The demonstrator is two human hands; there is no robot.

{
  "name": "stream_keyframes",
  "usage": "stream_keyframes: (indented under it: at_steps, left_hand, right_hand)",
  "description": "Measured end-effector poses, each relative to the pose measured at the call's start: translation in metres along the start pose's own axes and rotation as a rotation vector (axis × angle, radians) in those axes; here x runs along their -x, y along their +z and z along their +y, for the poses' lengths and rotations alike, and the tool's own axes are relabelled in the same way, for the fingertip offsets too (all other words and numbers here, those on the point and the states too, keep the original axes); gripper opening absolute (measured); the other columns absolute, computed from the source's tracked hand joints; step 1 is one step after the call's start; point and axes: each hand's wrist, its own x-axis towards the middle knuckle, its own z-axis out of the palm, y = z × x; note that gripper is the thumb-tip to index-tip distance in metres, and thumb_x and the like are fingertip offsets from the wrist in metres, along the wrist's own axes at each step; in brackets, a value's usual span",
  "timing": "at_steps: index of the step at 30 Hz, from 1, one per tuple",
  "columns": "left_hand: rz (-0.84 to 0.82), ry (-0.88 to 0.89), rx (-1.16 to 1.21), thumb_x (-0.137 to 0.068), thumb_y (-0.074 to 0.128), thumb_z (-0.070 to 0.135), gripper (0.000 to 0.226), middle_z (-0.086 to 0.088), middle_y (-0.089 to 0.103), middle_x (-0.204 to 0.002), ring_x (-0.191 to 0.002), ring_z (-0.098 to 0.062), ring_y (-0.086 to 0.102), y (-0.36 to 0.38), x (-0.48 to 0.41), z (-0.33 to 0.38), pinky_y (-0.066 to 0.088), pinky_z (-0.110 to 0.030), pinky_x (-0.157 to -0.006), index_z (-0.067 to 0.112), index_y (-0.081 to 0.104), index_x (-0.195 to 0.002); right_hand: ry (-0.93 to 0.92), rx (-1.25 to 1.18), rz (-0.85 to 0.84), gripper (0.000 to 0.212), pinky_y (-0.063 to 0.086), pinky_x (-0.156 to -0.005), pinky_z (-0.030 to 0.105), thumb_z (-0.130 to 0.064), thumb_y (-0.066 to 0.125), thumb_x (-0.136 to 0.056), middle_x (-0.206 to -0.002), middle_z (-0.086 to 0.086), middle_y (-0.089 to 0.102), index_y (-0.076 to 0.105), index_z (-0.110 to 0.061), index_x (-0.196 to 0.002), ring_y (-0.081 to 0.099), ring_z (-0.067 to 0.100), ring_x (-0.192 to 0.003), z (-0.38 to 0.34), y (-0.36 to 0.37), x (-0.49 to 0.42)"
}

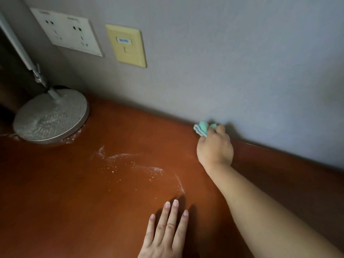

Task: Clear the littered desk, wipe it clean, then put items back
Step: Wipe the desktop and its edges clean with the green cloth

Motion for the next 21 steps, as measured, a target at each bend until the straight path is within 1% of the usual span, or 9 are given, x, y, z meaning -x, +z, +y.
stream_keyframes:
  at_steps: [1, 4, 6, 8, 10, 13, 15, 18, 21]
  left_hand:
    - [-0.005, 0.002, 0.009, -0.098, 0.018, 0.045, 0.054, -0.006, 0.023, -0.154, -0.144, -0.020, 0.015, -0.001, 0.000, 0.000, 0.024, -0.038, -0.107, 0.015, 0.043, -0.134]
    - [-0.022, 0.000, 0.017, -0.088, 0.019, 0.070, 0.076, -0.007, 0.016, -0.155, -0.146, -0.020, 0.006, -0.003, 0.001, -0.001, 0.013, -0.038, -0.113, 0.015, 0.040, -0.135]
    - [-0.016, 0.016, 0.000, -0.084, 0.021, 0.075, 0.083, -0.007, 0.008, -0.158, -0.146, -0.020, 0.005, -0.003, 0.001, -0.001, 0.009, -0.038, -0.114, 0.015, 0.037, -0.139]
    - [-0.025, 0.008, 0.002, -0.083, 0.022, 0.076, 0.087, -0.007, 0.007, -0.158, -0.146, -0.020, 0.005, -0.002, 0.001, 0.000, 0.009, -0.039, -0.114, 0.016, 0.027, -0.146]
    - [-0.015, 0.012, 0.008, -0.084, 0.022, 0.071, 0.082, -0.007, 0.007, -0.158, -0.146, -0.020, 0.003, -0.003, 0.002, 0.001, 0.010, -0.040, -0.113, 0.015, 0.031, -0.143]
    - [0.009, 0.030, 0.022, -0.085, 0.024, 0.067, 0.081, -0.008, 0.009, -0.157, -0.146, -0.020, 0.002, -0.007, 0.004, 0.002, 0.011, -0.041, -0.112, 0.015, 0.026, -0.146]
    - [0.023, 0.048, 0.020, -0.086, 0.023, 0.067, 0.080, -0.009, 0.015, -0.154, -0.146, -0.021, 0.003, -0.007, 0.004, 0.003, 0.010, -0.042, -0.112, 0.014, 0.030, -0.144]
    - [0.012, 0.041, 0.059, -0.079, 0.036, 0.068, 0.082, -0.009, 0.017, -0.152, -0.146, -0.021, 0.003, -0.004, 0.004, 0.002, 0.010, -0.041, -0.111, 0.012, 0.036, -0.139]
    - [0.012, -0.001, 0.069, -0.091, 0.016, 0.063, 0.080, -0.012, 0.012, -0.156, -0.146, -0.023, 0.000, -0.008, 0.005, 0.001, 0.008, -0.040, -0.112, 0.007, 0.019, -0.148]
  right_hand:
    - [-0.079, -0.004, -0.031, 0.035, 0.045, -0.078, 0.034, -0.021, 0.044, -0.092, -0.123, 0.006, 0.046, 0.055, -0.013, -0.124, 0.051, 0.027, -0.104, 0.000, 0.000, 0.006]
    - [-0.256, -0.188, -0.197, 0.031, 0.044, -0.076, 0.027, -0.013, 0.046, -0.089, -0.108, -0.005, 0.052, 0.065, -0.015, -0.113, 0.054, 0.019, -0.096, 0.014, -0.008, 0.030]
    - [-0.094, -0.573, -0.235, 0.024, 0.042, -0.068, 0.015, -0.010, 0.048, -0.082, -0.091, -0.008, 0.053, 0.069, -0.012, -0.093, 0.056, 0.015, -0.083, 0.031, -0.027, 0.045]
    - [0.114, -0.768, -0.085, 0.022, 0.039, -0.064, 0.008, -0.009, 0.051, -0.078, -0.088, -0.003, 0.055, 0.069, -0.015, -0.090, 0.056, 0.014, -0.080, 0.063, -0.047, 0.060]
    - [0.319, -0.543, 0.060, 0.031, 0.042, -0.074, 0.020, -0.005, 0.056, -0.083, -0.101, 0.005, 0.053, 0.067, -0.013, -0.112, 0.056, 0.024, -0.087, 0.101, -0.057, 0.082]
    - [0.450, -0.054, 0.042, 0.056, 0.046, -0.081, 0.040, -0.014, 0.057, -0.087, -0.118, 0.020, 0.043, 0.041, -0.003, -0.140, 0.053, 0.039, -0.096, 0.110, -0.042, 0.109]
    - [0.392, 0.012, -0.018, 0.059, 0.046, -0.081, 0.040, -0.017, 0.052, -0.090, -0.121, 0.022, 0.041, 0.034, 0.002, -0.142, 0.051, 0.039, -0.100, 0.081, -0.024, 0.106]
    - [0.270, -0.010, -0.026, 0.057, 0.045, -0.084, 0.037, -0.019, 0.046, -0.092, -0.129, 0.019, 0.042, 0.031, 0.002, -0.143, 0.049, 0.035, -0.106, 0.022, -0.002, 0.087]
    - [0.086, -0.008, -0.108, 0.055, 0.044, -0.087, 0.033, -0.021, 0.037, -0.096, -0.136, 0.011, 0.037, 0.024, -0.003, -0.146, 0.045, 0.028, -0.114, -0.033, 0.011, 0.091]
